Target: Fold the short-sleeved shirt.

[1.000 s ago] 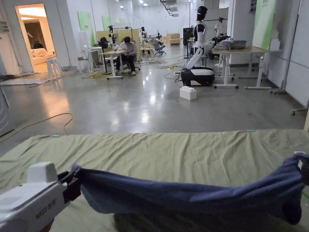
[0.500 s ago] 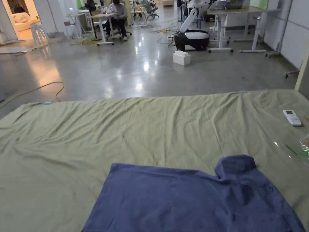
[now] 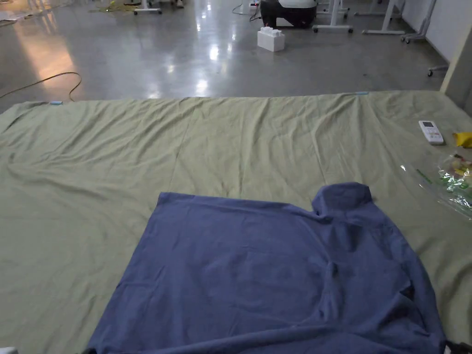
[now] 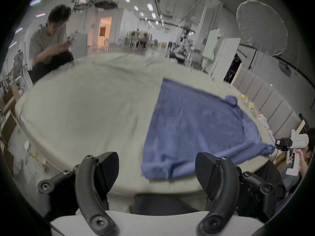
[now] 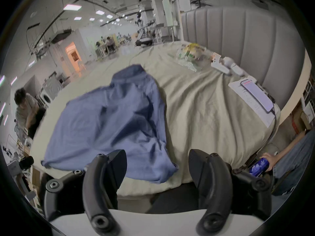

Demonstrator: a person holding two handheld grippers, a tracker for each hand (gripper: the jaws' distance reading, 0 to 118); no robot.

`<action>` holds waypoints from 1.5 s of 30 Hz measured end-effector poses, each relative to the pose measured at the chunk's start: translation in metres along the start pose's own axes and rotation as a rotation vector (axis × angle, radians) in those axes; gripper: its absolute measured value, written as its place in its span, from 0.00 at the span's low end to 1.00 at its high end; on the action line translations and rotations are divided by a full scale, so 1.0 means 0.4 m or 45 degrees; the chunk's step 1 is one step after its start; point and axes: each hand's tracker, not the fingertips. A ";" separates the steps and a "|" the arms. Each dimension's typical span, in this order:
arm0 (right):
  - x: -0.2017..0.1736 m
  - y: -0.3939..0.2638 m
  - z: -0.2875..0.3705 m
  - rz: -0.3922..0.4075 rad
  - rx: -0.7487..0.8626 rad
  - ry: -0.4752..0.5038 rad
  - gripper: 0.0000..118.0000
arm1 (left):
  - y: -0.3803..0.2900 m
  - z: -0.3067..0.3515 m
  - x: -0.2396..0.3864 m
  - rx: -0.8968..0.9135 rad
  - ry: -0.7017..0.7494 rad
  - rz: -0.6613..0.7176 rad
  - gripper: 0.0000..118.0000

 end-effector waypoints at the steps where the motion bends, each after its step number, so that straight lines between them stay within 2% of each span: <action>1: -0.031 0.009 0.058 -0.037 0.094 0.043 0.66 | 0.030 0.033 0.015 0.067 0.024 -0.030 0.79; 2: -0.046 0.019 0.097 -0.056 0.171 0.093 0.66 | 0.060 0.067 0.037 0.148 0.052 -0.092 0.79; 4: -0.083 0.036 0.165 -0.029 0.328 0.169 0.69 | 0.106 0.132 0.093 0.282 0.066 -0.175 0.79; 6: -0.137 0.051 0.233 0.052 0.478 0.195 0.74 | 0.143 0.197 0.159 0.402 0.018 -0.180 0.79; 8: -0.186 0.064 0.291 0.146 0.618 0.209 0.74 | 0.166 0.258 0.239 0.507 0.012 -0.214 0.79; 9: -0.206 0.068 0.308 0.162 0.669 0.208 0.74 | 0.168 0.280 0.272 0.568 0.022 -0.253 0.79; 12: -0.248 0.073 0.359 0.188 0.779 0.253 0.74 | 0.165 0.320 0.365 0.714 0.116 -0.393 0.78; 14: -0.266 0.078 0.373 0.228 0.805 0.275 0.72 | 0.168 0.332 0.415 0.808 0.229 -0.404 0.77; 16: -0.284 0.075 0.388 0.322 0.828 0.300 0.58 | 0.175 0.352 0.438 0.814 0.163 -0.440 0.65; 17: -0.284 0.071 0.385 0.359 0.847 0.279 0.45 | 0.176 0.362 0.450 0.820 0.161 -0.438 0.53; 18: -0.290 0.068 0.387 0.391 0.853 0.252 0.28 | 0.181 0.366 0.455 0.820 0.169 -0.431 0.32; 19: -0.298 0.064 0.393 0.429 0.867 0.230 0.18 | 0.182 0.374 0.461 0.821 0.160 -0.431 0.17; 20: -0.304 0.061 0.397 0.460 0.891 0.223 0.17 | 0.176 0.383 0.463 0.839 0.129 -0.426 0.13; 21: -0.303 0.055 0.391 0.433 0.881 0.216 0.16 | 0.168 0.394 0.463 0.889 0.078 -0.422 0.11; 22: -0.303 0.056 0.395 0.458 0.911 0.214 0.15 | 0.164 0.402 0.460 0.904 0.027 -0.419 0.10; 23: -0.301 0.053 0.387 0.415 0.850 0.238 0.12 | 0.168 0.406 0.463 0.864 0.000 -0.418 0.08; 24: -0.301 0.051 0.387 0.404 0.850 0.228 0.04 | 0.170 0.403 0.466 0.819 0.025 -0.406 0.02; 26: -0.305 0.051 0.392 0.447 0.943 0.202 0.01 | 0.158 0.401 0.456 0.822 0.029 -0.410 0.00; 28: -0.300 0.050 0.380 0.356 0.838 0.237 0.00 | 0.159 0.398 0.455 0.793 0.046 -0.392 0.00; 30: -0.305 0.057 0.386 0.424 0.911 0.227 0.00 | 0.162 0.397 0.446 0.782 0.023 -0.377 0.00; 35: -0.304 0.060 0.382 0.388 0.887 0.228 0.00 | 0.165 0.390 0.434 0.776 0.020 -0.363 0.00; 45: -0.309 0.058 0.364 0.395 0.827 0.207 0.00 | 0.159 0.350 0.361 0.680 -0.009 -0.243 0.00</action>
